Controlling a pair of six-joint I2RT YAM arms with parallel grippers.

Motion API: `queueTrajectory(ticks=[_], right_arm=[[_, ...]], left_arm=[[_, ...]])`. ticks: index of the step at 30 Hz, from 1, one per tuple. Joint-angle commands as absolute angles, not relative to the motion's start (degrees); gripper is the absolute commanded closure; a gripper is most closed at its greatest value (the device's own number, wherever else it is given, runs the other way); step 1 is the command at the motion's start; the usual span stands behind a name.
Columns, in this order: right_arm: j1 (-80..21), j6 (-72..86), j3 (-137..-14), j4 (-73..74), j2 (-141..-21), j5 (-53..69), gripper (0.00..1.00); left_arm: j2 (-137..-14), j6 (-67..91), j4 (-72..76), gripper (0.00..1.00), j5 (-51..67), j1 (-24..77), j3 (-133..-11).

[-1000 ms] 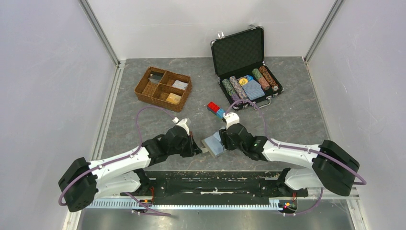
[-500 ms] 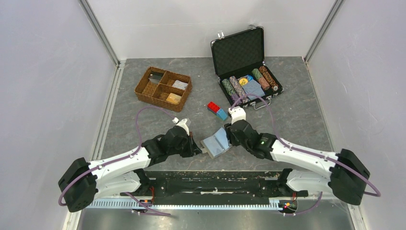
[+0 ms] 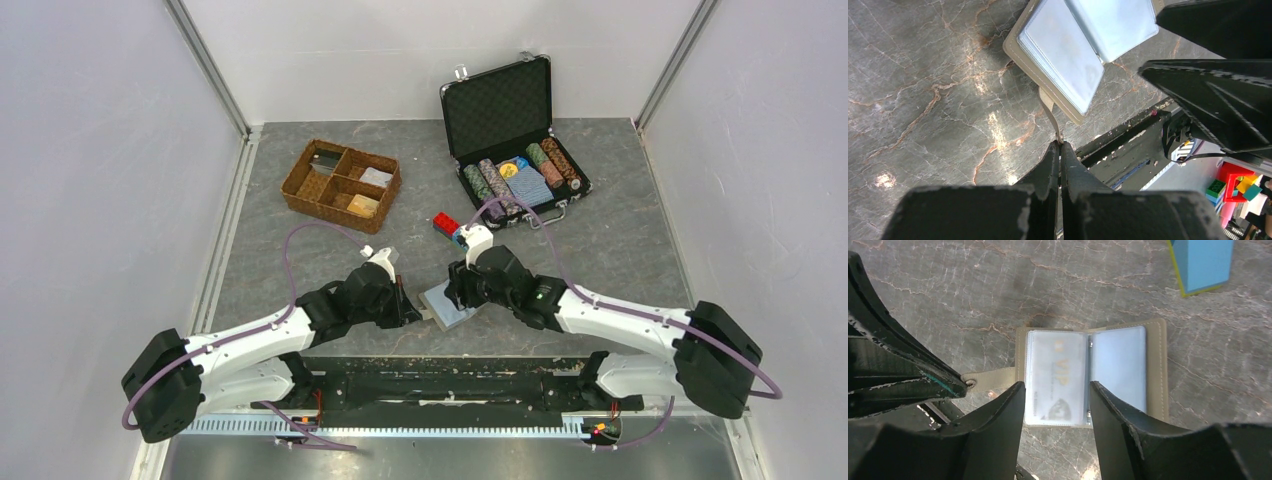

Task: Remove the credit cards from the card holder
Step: Open the card holder at the center of the board.

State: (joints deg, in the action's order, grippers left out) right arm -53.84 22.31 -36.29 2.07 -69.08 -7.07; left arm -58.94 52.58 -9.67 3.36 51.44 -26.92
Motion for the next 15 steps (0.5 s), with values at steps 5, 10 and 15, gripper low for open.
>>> queueTrajectory(ticks=[5,10,15], right_arm=[[-54.03,20.66,-37.09,-4.84,-75.50,-2.04,0.45],[-53.97,19.87,-35.62,-7.53,-77.89,-2.86,0.40],[-54.17,19.22,-35.60,-7.86,-80.33,-3.70,0.33]], left_arm=[[-58.53,51.41,-7.60,0.98,3.39,51.06,-27.12],[-58.94,51.59,-6.80,0.98,3.65,51.06,-26.50],[-59.29,51.77,-6.16,0.98,4.04,51.06,-26.45]])
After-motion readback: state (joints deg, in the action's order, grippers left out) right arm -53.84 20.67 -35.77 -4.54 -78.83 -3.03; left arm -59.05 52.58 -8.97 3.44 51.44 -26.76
